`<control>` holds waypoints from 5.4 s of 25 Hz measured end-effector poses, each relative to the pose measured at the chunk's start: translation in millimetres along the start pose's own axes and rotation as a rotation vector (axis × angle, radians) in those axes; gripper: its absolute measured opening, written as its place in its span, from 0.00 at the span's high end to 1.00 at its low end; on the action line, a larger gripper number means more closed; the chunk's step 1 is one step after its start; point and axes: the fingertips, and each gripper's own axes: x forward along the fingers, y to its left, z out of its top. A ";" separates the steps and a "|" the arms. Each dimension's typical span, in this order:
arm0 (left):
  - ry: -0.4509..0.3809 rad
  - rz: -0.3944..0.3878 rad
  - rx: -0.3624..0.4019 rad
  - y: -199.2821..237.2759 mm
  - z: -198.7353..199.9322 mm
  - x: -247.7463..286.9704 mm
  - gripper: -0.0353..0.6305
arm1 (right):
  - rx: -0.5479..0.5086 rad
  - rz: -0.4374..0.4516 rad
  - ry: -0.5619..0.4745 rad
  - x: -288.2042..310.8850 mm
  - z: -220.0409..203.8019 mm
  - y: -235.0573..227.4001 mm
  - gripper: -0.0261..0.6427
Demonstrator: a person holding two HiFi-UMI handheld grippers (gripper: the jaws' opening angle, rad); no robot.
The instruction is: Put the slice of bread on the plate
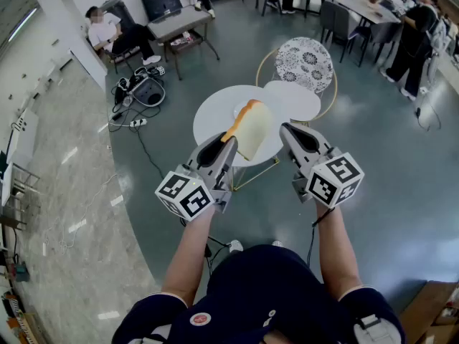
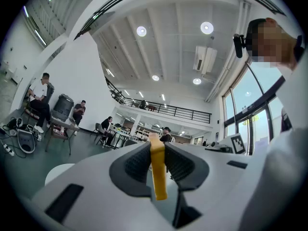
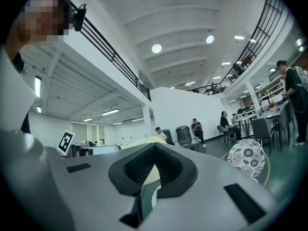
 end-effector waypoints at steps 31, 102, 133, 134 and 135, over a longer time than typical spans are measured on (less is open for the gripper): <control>-0.003 0.041 0.018 -19.6 -16.6 62.5 0.82 | -0.002 0.045 -0.004 -20.9 8.3 -57.3 0.95; 0.177 -0.065 -0.292 288.7 -75.5 185.0 0.82 | 0.091 -0.163 0.218 240.7 -89.1 -215.2 0.95; 0.390 0.016 -0.607 369.4 -281.2 219.6 0.82 | 0.175 -0.239 0.404 236.7 -201.5 -267.0 0.95; 0.400 0.025 -0.606 370.3 -285.1 217.9 0.82 | 0.175 -0.238 0.404 236.4 -201.6 -266.6 0.95; 0.409 0.032 -0.606 371.1 -288.3 216.7 0.82 | 0.175 -0.236 0.405 236.3 -201.7 -266.2 0.95</control>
